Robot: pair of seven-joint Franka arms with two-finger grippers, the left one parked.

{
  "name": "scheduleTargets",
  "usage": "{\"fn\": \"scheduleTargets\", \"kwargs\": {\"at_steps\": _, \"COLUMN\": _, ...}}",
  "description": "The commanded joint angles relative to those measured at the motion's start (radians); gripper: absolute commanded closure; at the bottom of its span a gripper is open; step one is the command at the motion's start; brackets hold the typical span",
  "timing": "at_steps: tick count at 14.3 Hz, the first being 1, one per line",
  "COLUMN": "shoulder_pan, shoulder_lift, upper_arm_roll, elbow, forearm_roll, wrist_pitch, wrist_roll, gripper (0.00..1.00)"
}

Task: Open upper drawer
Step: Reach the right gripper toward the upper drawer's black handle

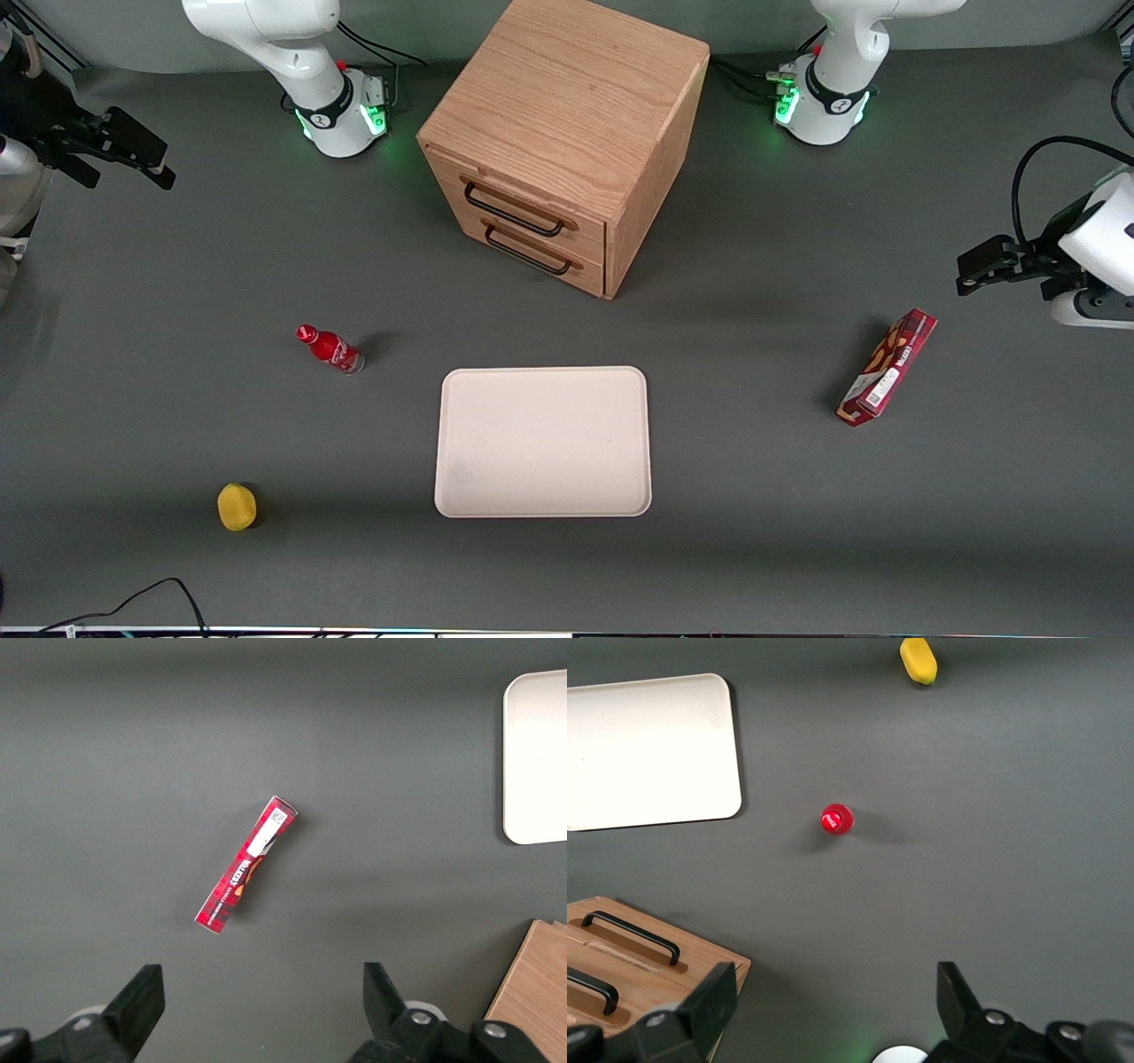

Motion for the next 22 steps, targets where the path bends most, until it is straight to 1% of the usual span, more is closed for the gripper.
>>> {"fn": "scheduleTargets", "kwargs": {"at_steps": 1, "shoulder_pan": 0.014, "shoulder_lift": 0.015, "upper_arm_roll": -0.017, "elbow": 0.034, "forearm_roll": -0.011, "wrist_pitch": -0.061, "wrist_roll": 0.01, "gripper": 0.0}}
{"fn": "scheduleTargets", "kwargs": {"at_steps": 3, "shoulder_pan": 0.014, "shoulder_lift": 0.013, "upper_arm_roll": -0.019, "elbow": 0.039, "forearm_roll": -0.01, "wrist_pitch": -0.064, "wrist_roll": 0.027, "gripper": 0.0}}
{"fn": "scheduleTargets", "kwargs": {"at_steps": 6, "shoulder_pan": 0.021, "shoulder_lift": 0.004, "upper_arm_roll": -0.014, "elbow": 0.042, "forearm_roll": -0.007, "wrist_pitch": -0.08, "wrist_roll": -0.004, "gripper": 0.0}}
{"fn": "scheduleTargets", "kwargs": {"at_steps": 7, "shoulder_pan": 0.031, "shoulder_lift": 0.002, "upper_arm_roll": 0.002, "elbow": 0.064, "forearm_roll": -0.007, "wrist_pitch": -0.102, "wrist_roll": -0.051, "gripper": 0.0}}
{"fn": "scheduleTargets", "kwargs": {"at_steps": 8, "shoulder_pan": 0.042, "shoulder_lift": 0.008, "upper_arm_roll": 0.047, "elbow": 0.097, "forearm_roll": -0.004, "wrist_pitch": -0.124, "wrist_roll": -0.092, "gripper": 0.0}}
{"fn": "scheduleTargets", "kwargs": {"at_steps": 9, "shoulder_pan": 0.042, "shoulder_lift": 0.015, "upper_arm_roll": 0.085, "elbow": 0.117, "forearm_roll": 0.019, "wrist_pitch": -0.156, "wrist_roll": -0.093, "gripper": 0.0}}
{"fn": "scheduleTargets", "kwargs": {"at_steps": 11, "shoulder_pan": 0.044, "shoulder_lift": 0.019, "upper_arm_roll": 0.148, "elbow": 0.118, "forearm_roll": 0.065, "wrist_pitch": -0.149, "wrist_roll": -0.111, "gripper": 0.0}}
{"fn": "scheduleTargets", "kwargs": {"at_steps": 12, "shoulder_pan": 0.045, "shoulder_lift": 0.051, "upper_arm_roll": 0.176, "elbow": 0.126, "forearm_roll": 0.096, "wrist_pitch": -0.124, "wrist_roll": -0.12, "gripper": 0.0}}
{"fn": "scheduleTargets", "kwargs": {"at_steps": 14, "shoulder_pan": 0.044, "shoulder_lift": 0.114, "upper_arm_roll": 0.269, "elbow": 0.161, "forearm_roll": 0.165, "wrist_pitch": -0.109, "wrist_roll": -0.175, "gripper": 0.0}}
{"fn": "scheduleTargets", "kwargs": {"at_steps": 16, "shoulder_pan": 0.045, "shoulder_lift": 0.189, "upper_arm_roll": 0.321, "elbow": 0.167, "forearm_roll": 0.216, "wrist_pitch": -0.089, "wrist_roll": -0.258, "gripper": 0.0}}
{"fn": "scheduleTargets", "kwargs": {"at_steps": 17, "shoulder_pan": 0.045, "shoulder_lift": 0.218, "upper_arm_roll": 0.335, "elbow": 0.164, "forearm_roll": 0.252, "wrist_pitch": -0.074, "wrist_roll": -0.325, "gripper": 0.0}}
{"fn": "scheduleTargets", "kwargs": {"at_steps": 20, "shoulder_pan": 0.044, "shoulder_lift": 0.292, "upper_arm_roll": 0.343, "elbow": 0.155, "forearm_roll": 0.303, "wrist_pitch": -0.055, "wrist_roll": -0.471, "gripper": 0.0}}
{"fn": "scheduleTargets", "kwargs": {"at_steps": 22, "shoulder_pan": 0.042, "shoulder_lift": 0.332, "upper_arm_roll": 0.343, "elbow": 0.129, "forearm_roll": 0.357, "wrist_pitch": -0.008, "wrist_roll": -0.548, "gripper": 0.0}}
